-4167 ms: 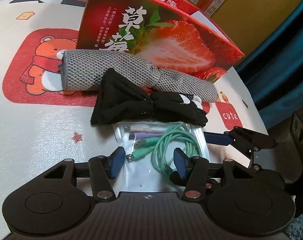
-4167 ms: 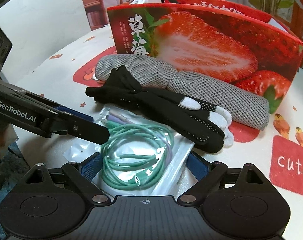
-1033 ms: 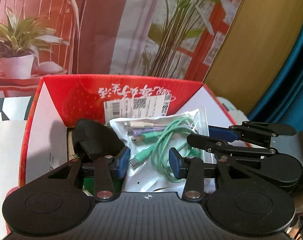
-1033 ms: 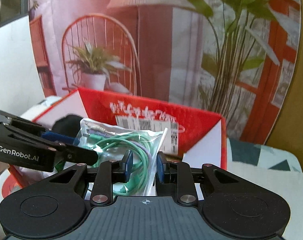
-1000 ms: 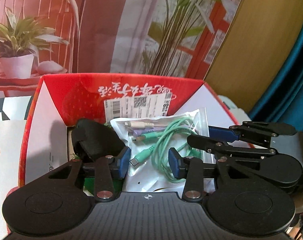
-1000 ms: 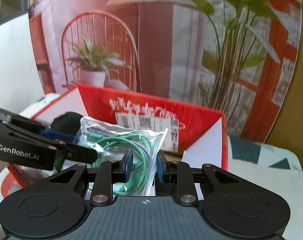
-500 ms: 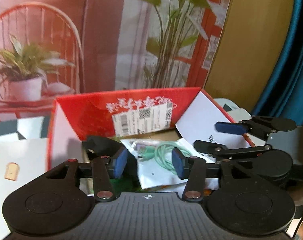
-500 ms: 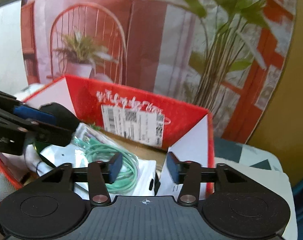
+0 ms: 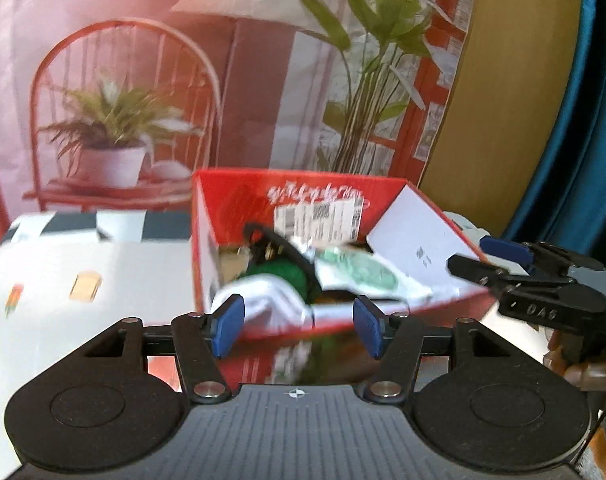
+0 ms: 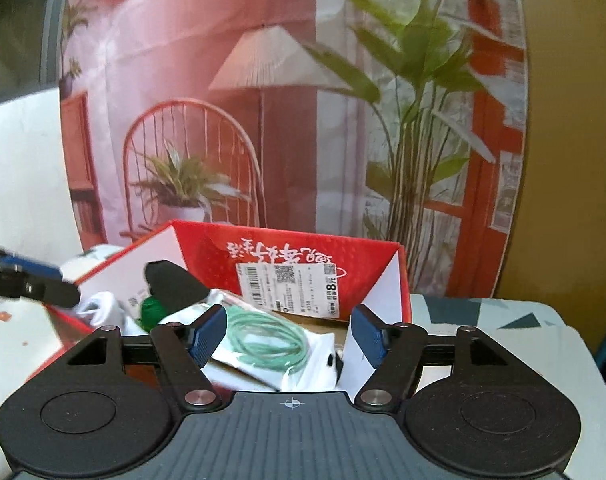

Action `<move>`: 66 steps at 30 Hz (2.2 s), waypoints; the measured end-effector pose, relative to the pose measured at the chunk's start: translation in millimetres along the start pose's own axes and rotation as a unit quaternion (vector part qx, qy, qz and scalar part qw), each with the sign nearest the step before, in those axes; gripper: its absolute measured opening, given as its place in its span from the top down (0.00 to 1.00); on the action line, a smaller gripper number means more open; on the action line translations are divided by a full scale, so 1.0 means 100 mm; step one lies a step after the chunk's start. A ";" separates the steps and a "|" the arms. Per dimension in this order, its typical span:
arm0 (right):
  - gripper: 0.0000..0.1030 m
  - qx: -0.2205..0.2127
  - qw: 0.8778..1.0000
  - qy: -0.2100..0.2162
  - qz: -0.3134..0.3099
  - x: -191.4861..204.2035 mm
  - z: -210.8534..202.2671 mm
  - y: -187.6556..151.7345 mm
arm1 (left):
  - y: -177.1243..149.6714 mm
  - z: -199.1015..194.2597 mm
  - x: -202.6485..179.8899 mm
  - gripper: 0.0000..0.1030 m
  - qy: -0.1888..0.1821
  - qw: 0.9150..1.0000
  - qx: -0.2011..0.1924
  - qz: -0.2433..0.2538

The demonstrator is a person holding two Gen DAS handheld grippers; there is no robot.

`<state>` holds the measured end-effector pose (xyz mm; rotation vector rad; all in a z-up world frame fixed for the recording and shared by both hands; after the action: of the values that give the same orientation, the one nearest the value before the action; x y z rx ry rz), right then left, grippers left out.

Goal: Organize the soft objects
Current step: 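Move the left tool back to the black gloves on the table, then close the left gripper on the black gloves with white fingertips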

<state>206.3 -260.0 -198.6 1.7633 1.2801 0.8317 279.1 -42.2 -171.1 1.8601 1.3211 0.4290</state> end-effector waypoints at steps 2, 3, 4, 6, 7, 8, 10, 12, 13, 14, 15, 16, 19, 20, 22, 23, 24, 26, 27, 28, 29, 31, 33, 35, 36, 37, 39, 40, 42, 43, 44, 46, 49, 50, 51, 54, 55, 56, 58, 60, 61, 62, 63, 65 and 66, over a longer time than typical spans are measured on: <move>0.36 -0.011 1.000 0.002 0.007 0.03 -0.13 -0.07 | -0.14 -0.06 0.02 0.39 0.004 1.000 0.003 -0.009; 0.36 -0.016 1.000 0.004 0.010 0.04 -0.19 -0.10 | -0.22 -0.08 0.03 0.39 0.005 1.000 0.006 -0.013; 0.36 -0.019 1.000 0.006 0.012 0.06 -0.25 -0.14 | -0.28 -0.10 0.04 0.39 0.007 1.000 0.008 -0.016; 0.36 -0.023 1.000 0.009 0.014 0.10 -0.35 -0.22 | -0.41 -0.13 0.04 0.39 0.007 1.000 0.011 -0.021; 0.36 -0.024 1.000 0.010 0.014 0.12 -0.40 -0.25 | -0.47 -0.14 0.04 0.39 0.006 1.000 0.012 -0.023; 0.36 -0.023 1.000 0.012 0.014 0.14 -0.44 -0.30 | -0.53 -0.14 0.04 0.39 0.005 1.000 0.014 -0.027; 0.36 -0.022 1.000 0.015 0.013 0.17 -0.50 -0.39 | -0.65 -0.10 0.06 0.39 0.002 0.999 0.020 -0.048; 0.36 -0.014 1.000 0.019 0.012 0.22 -0.54 -0.49 | -0.79 -0.04 0.07 0.40 -0.003 0.997 0.030 -0.073; 0.36 -0.006 1.000 0.021 0.016 0.23 -0.54 -0.55 | -0.85 0.00 0.07 0.40 -0.005 0.996 0.038 -0.078; 0.36 0.004 0.999 0.023 0.022 0.25 -0.53 -0.61 | -0.91 0.03 0.06 0.40 -0.003 0.996 0.044 -0.077; 0.36 0.014 0.999 0.026 0.029 0.25 -0.51 -0.66 | -0.96 0.07 0.05 0.40 0.002 0.996 0.049 -0.073; 0.37 0.026 0.999 0.028 0.037 0.26 -0.49 -0.73 | -0.99 0.10 0.05 0.41 0.006 0.996 0.051 -0.070; 0.37 0.056 0.996 0.030 0.054 0.28 -0.41 -0.92 | -1.06 0.15 0.08 0.41 0.013 0.996 0.053 -0.071; 0.37 0.065 0.996 0.029 0.057 0.28 -0.38 -0.97 | -1.08 0.17 0.09 0.41 0.012 0.996 0.054 -0.073; 0.38 0.084 0.994 0.026 0.063 0.30 -0.31 -1.09 | -1.10 0.20 0.12 0.41 0.008 0.995 0.053 -0.078; 0.38 0.092 0.993 0.024 0.066 0.30 -0.28 -1.14 | -1.12 0.22 0.13 0.45 0.007 0.995 0.055 -0.080; 0.40 0.100 0.992 0.023 0.067 0.30 -0.25 -1.18 | -1.14 0.25 0.14 0.47 0.008 0.995 0.058 -0.082; 0.41 0.113 0.991 0.019 0.066 0.31 -0.20 -1.26 | -1.18 0.29 0.16 0.52 0.007 0.994 0.062 -0.085; 0.41 0.117 0.991 0.018 0.065 0.31 -0.18 -1.29 | -1.19 0.32 0.16 0.54 0.004 0.994 0.065 -0.086; 0.42 0.121 0.990 0.017 0.063 0.32 -0.15 -1.31 | -1.21 0.34 0.16 0.58 0.001 0.994 0.067 -0.087; 0.42 0.124 0.990 0.018 0.061 0.32 -0.14 -1.34 | -1.23 0.36 0.16 0.60 -0.003 0.994 0.070 -0.087; 0.44 0.132 0.990 0.018 0.055 0.35 -0.11 -1.39 | -1.26 0.38 0.14 0.61 -0.005 0.994 0.071 -0.084; 0.45 0.138 0.989 0.020 0.049 0.37 -0.09 -1.44 | -1.28 0.38 0.14 0.61 -0.007 0.994 0.071 -0.084; 0.45 0.134 0.990 0.021 0.046 0.37 -0.08 -1.45 | -1.30 0.39 0.16 0.62 -0.011 0.993 0.070 -0.091; 0.44 0.135 0.990 0.021 0.046 0.37 -0.07 -1.46 | -1.31 0.39 0.17 0.62 -0.015 0.993 0.071 -0.096; 0.44 0.135 0.989 0.022 0.047 0.37 -0.07 -1.45 | -1.32 0.40 0.17 0.62 -0.016 0.992 0.071 -0.099; 0.44 0.134 0.990 0.024 0.044 0.37 -0.06 -1.45 | -1.33 0.40 0.17 0.62 -0.017 0.992 0.070 -0.099; 0.44 0.134 0.990 0.024 0.042 0.37 -0.06 -1.45 | -1.33 0.40 0.17 0.62 -0.017 0.993 0.070 -0.099; 0.44 0.133 0.990 0.024 0.041 0.38 -0.06 -1.45 | -1.34 0.39 0.17 0.62 -0.017 0.993 0.068 -0.098; 0.44 0.133 0.990 0.025 0.041 0.37 -0.06 -1.45 | -1.34 0.38 0.16 0.62 -0.017 0.993 0.067 -0.098; 0.44 0.133 0.990 0.025 0.041 0.37 -0.06 -1.45 | -1.34 0.38 0.16 0.62 -0.017 0.993 0.066 -0.098; 0.43 0.133 0.990 0.026 0.042 0.37 -0.06 -1.46 | -1.34 0.38 0.17 0.62 -0.018 0.993 0.066 -0.099; 0.43 0.132 0.990 0.026 0.043 0.37 -0.06 -1.46 | -1.34 0.38 0.17 0.62 -0.018 0.993 0.067 -0.099; 0.43 0.133 0.990 0.027 0.043 0.37 -0.06 -1.45 | -1.34 0.38 0.17 0.62 -0.018 0.993 0.067 -0.099; 0.43 0.133 0.990 0.026 0.043 0.37 -0.06 -1.46 | -1.34 0.38 0.17 0.62 -0.018 0.993 0.067 -0.099; 0.43 0.133 0.990 0.026 0.044 0.37 -0.07 -1.46 | -1.34 0.38 0.17 0.62 -0.019 0.993 0.070 -0.098; 0.43 0.133 0.990 0.026 0.044 0.37 -0.07 -1.46 | -1.34 0.38 0.17 0.62 -0.019 0.993 0.071 -0.097; 0.43 0.134 0.990 0.026 0.044 0.37 -0.07 -1.46 | -1.34 0.38 0.16 0.62 -0.019 0.993 0.072 -0.096; 0.43 0.135 0.989 0.025 0.044 0.38 -0.08 -1.46 | -1.34 0.38 0.15 0.62 -0.019 0.993 0.074 -0.093; 0.43 0.137 0.989 0.025 0.044 0.38 -0.08 -1.46 | -1.34 0.38 0.15 0.63 -0.020 0.993 0.076 -0.091; 0.43 0.138 0.989 0.026 0.044 0.39 -0.08 -1.46 | -1.34 0.38 0.14 0.63 -0.021 0.993 0.077 -0.090; 0.43 0.139 0.989 0.026 0.045 0.39 -0.09 -1.46 | -1.35 0.38 0.14 0.64 -0.022 0.993 0.078 -0.088; 0.43 0.139 0.989 0.026 0.045 0.39 -0.09 -1.45 | -1.35 0.38 0.13 0.64 -0.022 0.993 0.079 -0.087; 0.43 0.141 0.989 0.027 0.044 0.40 -0.09 -1.45 | -1.35 0.38 0.13 0.64 -0.023 0.993 0.080 -0.086; 0.43 0.142 0.989 0.027 0.043 0.40 -0.09 -1.46 | -1.35 0.39 0.12 0.65 -0.026 0.993 0.081 -0.087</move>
<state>144.9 -193.5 -319.6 2.0442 1.4231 0.7804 224.3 -28.2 -300.4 1.8530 1.5057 0.1850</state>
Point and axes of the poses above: each gripper's, at about its wrist camera, not at the fingertips, and z roughly the way its jaws point, x to its left, y to its top, the point moved 4 cm from there along z, roughly the way its jaws point, and after that the axes turned 2 degrees about x, right-handed, at the moved point
